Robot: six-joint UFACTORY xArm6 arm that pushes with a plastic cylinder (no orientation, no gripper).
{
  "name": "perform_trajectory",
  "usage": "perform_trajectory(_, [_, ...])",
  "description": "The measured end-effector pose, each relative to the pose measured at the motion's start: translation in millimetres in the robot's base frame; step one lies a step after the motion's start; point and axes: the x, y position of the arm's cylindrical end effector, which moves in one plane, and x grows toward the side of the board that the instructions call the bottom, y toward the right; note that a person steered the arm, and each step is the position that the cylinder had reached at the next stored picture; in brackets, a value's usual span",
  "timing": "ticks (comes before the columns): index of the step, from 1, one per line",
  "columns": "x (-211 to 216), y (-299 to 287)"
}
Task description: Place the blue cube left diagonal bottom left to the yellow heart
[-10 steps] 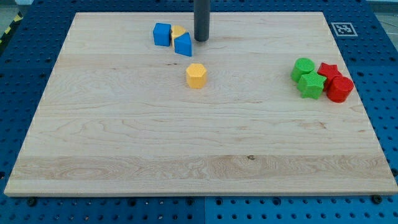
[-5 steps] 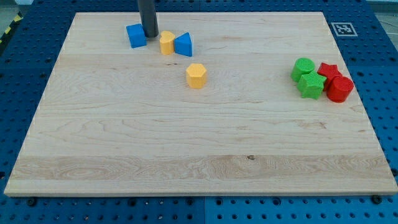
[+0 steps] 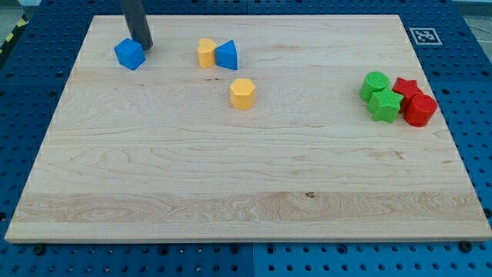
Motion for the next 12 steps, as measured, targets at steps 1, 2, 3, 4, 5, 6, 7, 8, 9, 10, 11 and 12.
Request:
perform_trajectory(1, [14,-6])
perform_trajectory(2, [30,-14])
perform_trajectory(3, [49,-27])
perform_trajectory(4, [51,-56])
perform_trajectory(5, [54,-90])
perform_trajectory(6, [62,-111])
perform_trajectory(7, [74,-113])
perform_trajectory(8, [79,-110])
perform_trajectory(9, [85,-98])
perform_trajectory(10, [86,-84])
perform_trajectory(11, [83,-82])
perform_trajectory(12, [80,-72])
